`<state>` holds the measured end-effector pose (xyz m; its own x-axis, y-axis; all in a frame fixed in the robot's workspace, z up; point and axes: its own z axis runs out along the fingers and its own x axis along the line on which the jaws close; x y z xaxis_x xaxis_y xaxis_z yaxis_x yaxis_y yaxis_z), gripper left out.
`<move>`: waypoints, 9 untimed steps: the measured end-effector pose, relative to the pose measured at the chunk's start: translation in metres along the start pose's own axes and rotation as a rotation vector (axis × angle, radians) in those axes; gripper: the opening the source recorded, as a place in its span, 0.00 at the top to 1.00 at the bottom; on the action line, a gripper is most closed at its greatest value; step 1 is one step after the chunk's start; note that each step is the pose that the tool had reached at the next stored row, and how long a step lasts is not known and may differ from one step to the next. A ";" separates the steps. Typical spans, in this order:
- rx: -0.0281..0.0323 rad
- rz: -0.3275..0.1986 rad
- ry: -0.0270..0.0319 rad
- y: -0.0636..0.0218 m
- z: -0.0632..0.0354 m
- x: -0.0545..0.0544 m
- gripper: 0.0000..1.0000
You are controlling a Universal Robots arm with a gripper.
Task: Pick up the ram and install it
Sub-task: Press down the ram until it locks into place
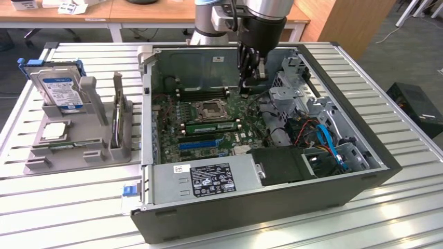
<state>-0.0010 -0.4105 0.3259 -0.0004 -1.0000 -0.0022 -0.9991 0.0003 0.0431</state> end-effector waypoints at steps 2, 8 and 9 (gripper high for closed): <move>0.0000 0.000 0.0001 -0.0001 0.0018 0.000 0.89; 0.0000 0.000 0.0001 -0.0003 0.0074 0.000 0.89; 0.0000 0.000 0.0001 -0.0003 0.0083 0.000 0.89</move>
<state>-0.0010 -0.4105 0.3177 -0.0004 -1.0000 -0.0020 -0.9991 0.0003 0.0431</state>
